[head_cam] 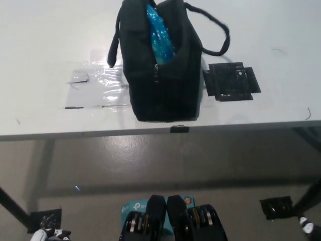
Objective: The robot uses its right hand to pick up a stack of plates kept in the middle of the desk and put it inside a bag kept next to it
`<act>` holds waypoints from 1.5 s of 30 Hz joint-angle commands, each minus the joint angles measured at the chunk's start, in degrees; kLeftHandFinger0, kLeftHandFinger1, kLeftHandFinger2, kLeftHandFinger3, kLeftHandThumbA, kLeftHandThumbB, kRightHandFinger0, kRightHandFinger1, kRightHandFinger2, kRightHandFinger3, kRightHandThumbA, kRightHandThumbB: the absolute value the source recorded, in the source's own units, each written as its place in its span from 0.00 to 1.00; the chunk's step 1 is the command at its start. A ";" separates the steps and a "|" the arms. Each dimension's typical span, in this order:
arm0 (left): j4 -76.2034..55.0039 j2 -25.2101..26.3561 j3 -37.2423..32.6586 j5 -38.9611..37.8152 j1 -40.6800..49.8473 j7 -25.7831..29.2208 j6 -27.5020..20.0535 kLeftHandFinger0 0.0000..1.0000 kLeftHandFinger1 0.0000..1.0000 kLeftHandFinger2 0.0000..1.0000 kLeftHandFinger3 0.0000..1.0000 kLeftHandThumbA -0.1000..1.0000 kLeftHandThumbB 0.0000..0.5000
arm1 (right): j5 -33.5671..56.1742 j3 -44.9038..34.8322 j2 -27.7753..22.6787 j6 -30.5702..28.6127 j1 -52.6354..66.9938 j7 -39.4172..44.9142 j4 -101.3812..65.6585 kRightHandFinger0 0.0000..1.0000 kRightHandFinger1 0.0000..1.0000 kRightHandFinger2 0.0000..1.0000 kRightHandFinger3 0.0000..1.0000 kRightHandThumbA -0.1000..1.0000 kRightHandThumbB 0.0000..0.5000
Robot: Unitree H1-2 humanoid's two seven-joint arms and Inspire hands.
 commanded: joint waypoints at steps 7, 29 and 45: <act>-2.06 2.28 1.64 0.35 1.09 0.06 -2.49 0.61 0.64 0.74 0.78 0.00 0.00 | 10.22 -2.36 -0.47 -24.29 6.07 -5.29 -1.73 1.00 1.00 1.00 1.00 0.78 0.62; -1.80 -0.19 5.33 -3.98 0.97 0.44 -4.11 0.58 0.65 0.73 0.78 0.00 0.00 | 17.11 -4.77 2.58 -36.82 2.81 -5.96 24.45 0.90 1.00 1.00 1.00 0.62 0.59; -2.18 -2.58 9.28 -10.35 1.79 -0.25 -5.65 0.53 0.60 0.73 0.81 0.00 0.00 | 21.71 -5.64 3.52 -34.66 1.45 -4.34 24.73 0.80 0.95 1.00 1.00 0.59 0.54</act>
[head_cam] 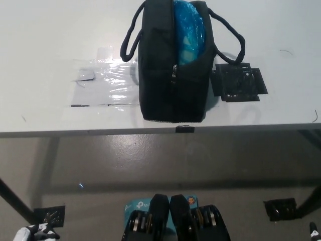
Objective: The robot uses its right hand to pick up a stack of plates kept in the middle of the desk and put it inside a bag kept next to it
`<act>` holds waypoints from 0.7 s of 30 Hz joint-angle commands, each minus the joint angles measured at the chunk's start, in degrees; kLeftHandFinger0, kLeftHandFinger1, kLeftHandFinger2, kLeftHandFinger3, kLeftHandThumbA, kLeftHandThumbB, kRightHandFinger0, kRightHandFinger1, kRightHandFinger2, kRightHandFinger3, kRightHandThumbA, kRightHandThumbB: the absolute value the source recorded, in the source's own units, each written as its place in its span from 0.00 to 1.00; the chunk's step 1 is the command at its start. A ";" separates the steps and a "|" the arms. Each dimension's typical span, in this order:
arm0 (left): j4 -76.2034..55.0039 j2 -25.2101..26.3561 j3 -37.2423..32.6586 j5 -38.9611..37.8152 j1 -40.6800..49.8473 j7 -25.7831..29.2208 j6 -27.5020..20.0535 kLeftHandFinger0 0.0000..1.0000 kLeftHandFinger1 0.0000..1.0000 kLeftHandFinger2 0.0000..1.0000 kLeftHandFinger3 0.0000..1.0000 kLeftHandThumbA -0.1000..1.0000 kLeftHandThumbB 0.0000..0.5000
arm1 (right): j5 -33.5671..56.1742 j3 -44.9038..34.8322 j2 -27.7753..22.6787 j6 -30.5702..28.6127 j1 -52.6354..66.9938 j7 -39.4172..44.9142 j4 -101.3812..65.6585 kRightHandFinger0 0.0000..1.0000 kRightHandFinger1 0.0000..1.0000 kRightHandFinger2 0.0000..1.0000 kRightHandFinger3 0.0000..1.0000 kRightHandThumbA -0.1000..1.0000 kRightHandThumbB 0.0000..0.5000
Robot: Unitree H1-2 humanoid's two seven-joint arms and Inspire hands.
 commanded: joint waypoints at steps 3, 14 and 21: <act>-2.26 -0.47 2.33 -3.95 1.14 -0.26 -3.00 0.56 0.63 0.77 0.84 0.00 0.00 | 2.47 -0.71 0.08 -1.48 -0.30 -0.48 -2.04 0.78 0.88 1.00 1.00 0.61 0.58; -2.95 -1.83 4.96 -8.68 1.77 -0.90 -2.57 0.55 0.63 0.77 0.87 0.00 0.00 | 1.87 -0.37 0.05 -2.47 0.09 -0.52 -2.61 0.70 0.83 1.00 1.00 0.58 0.50; -3.03 -1.80 5.75 -9.67 2.24 -0.74 -2.24 0.54 0.62 0.76 0.87 0.00 0.00 | -0.12 -0.20 0.47 -2.31 1.28 -1.14 -2.73 0.73 0.83 0.94 1.00 0.54 0.48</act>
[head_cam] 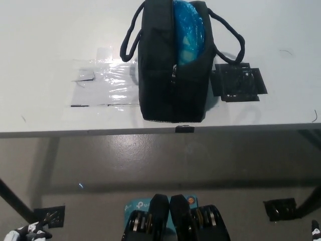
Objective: The robot uses its right hand to pick up a stack of plates kept in the middle of the desk and put it inside a bag kept next to it
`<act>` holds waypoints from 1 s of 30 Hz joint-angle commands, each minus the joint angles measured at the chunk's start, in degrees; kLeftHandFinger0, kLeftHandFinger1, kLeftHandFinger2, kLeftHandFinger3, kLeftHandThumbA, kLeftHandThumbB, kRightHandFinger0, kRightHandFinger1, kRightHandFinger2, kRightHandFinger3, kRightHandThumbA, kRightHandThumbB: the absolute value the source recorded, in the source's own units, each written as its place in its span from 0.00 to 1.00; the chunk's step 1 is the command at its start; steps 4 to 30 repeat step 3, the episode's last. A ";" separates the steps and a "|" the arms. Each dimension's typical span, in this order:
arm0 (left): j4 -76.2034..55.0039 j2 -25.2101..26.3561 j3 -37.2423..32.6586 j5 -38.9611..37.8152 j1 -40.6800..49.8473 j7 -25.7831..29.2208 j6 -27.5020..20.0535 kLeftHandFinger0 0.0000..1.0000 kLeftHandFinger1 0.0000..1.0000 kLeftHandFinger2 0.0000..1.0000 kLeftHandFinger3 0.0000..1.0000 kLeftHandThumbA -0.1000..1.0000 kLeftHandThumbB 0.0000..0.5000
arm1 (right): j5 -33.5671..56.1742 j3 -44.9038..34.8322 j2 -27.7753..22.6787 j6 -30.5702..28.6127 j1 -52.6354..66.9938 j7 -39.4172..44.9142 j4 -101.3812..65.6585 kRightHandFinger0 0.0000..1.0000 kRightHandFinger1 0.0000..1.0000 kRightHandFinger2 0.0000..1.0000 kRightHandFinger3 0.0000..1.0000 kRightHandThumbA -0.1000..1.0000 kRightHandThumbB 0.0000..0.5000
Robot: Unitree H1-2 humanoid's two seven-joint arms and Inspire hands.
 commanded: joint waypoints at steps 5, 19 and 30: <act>-0.69 0.07 1.32 -2.68 0.35 -0.29 -1.61 0.53 0.60 0.75 0.88 0.00 0.00 | -0.90 -0.39 0.07 -1.41 1.13 -1.16 -2.22 0.65 0.75 0.91 1.00 0.54 0.49; -0.69 0.07 1.32 -2.68 0.35 -0.29 -1.61 0.53 0.60 0.75 0.88 0.00 0.00 | -0.90 -0.39 0.07 -1.41 1.13 -1.16 -2.22 0.65 0.75 0.91 1.00 0.54 0.49; -0.69 0.07 1.32 -2.68 0.35 -0.29 -1.61 0.53 0.60 0.75 0.88 0.00 0.00 | -0.90 -0.39 0.07 -1.41 1.13 -1.16 -2.22 0.65 0.75 0.91 1.00 0.54 0.49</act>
